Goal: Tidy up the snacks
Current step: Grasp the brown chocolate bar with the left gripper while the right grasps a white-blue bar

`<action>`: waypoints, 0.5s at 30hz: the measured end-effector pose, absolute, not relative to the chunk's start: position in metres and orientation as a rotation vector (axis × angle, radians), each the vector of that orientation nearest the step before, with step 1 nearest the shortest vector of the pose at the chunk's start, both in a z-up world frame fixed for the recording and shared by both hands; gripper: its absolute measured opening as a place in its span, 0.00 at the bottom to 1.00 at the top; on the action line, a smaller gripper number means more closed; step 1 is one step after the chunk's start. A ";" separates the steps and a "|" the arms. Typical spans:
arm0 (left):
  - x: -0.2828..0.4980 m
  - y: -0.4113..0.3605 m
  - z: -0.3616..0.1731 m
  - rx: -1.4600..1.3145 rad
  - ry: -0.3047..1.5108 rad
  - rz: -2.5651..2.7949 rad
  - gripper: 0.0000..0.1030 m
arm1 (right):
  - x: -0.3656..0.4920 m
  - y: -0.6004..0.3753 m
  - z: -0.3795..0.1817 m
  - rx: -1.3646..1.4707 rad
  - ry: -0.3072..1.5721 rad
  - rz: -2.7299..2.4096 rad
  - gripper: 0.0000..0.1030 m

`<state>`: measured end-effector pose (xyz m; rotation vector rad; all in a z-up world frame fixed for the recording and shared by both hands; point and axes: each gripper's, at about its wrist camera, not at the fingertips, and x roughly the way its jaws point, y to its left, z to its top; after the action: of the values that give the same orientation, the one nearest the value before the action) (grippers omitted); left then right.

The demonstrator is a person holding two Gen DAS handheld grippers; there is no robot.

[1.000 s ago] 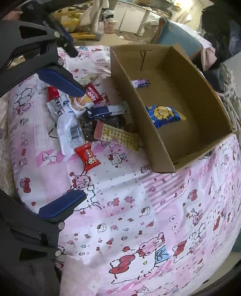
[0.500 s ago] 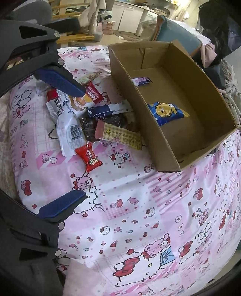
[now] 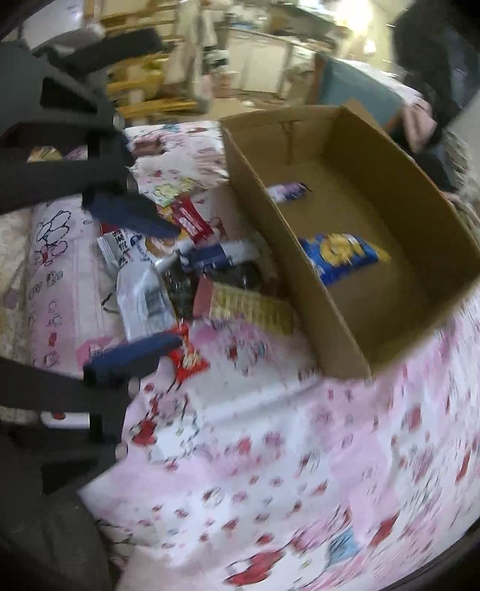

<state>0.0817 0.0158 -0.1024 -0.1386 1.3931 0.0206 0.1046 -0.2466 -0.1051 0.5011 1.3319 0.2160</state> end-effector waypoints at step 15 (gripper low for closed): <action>0.093 0.009 -0.102 -0.139 1.380 -0.001 0.13 | 0.146 -0.173 -0.140 0.125 1.379 0.244 0.18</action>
<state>0.0934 0.0095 -0.1016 -0.1387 1.3798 -0.0009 0.1461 -0.1727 -0.1399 0.1255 1.3786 0.2439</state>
